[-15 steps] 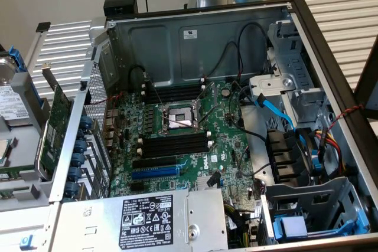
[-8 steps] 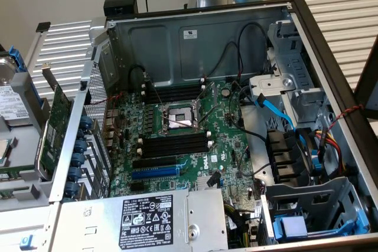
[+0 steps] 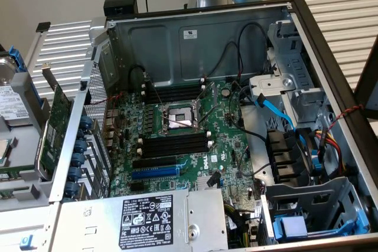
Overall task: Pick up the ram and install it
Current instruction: 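Pick up the ram and move it above insertion slot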
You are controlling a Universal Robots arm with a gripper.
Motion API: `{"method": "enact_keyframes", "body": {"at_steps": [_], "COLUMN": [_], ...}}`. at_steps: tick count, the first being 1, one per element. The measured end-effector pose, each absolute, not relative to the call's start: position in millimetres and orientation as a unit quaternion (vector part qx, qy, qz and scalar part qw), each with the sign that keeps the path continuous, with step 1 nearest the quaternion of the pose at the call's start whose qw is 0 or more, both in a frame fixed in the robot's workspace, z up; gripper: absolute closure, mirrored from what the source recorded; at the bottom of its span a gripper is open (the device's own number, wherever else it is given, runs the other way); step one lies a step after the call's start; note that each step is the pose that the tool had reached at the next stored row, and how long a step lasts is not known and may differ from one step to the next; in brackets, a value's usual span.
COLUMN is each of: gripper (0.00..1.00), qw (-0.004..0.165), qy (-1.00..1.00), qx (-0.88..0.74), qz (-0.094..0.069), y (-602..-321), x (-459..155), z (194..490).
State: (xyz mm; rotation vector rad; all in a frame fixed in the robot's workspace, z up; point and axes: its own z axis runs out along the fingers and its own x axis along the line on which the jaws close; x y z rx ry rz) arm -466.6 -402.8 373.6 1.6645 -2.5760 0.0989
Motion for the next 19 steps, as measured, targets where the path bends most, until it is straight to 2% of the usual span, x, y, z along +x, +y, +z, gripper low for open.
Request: {"method": "enact_keyframes", "body": {"at_steps": [8,10,14,19], "gripper": [0.89,0.89,0.89,0.89], "qw": [0.017,0.012,-0.002,-0.002], "qy": [-0.812,-0.808,-0.805,-0.796], "qx": [0.582,0.588,0.593,0.604], "qz": [0.043,0.040,0.022,0.022], "y": [-402.8,-402.8,-402.9,-402.9], "x": [-466.5,-466.9,-467.3,-467.7], "z": [373.5,373.4,373.0,372.8]}}
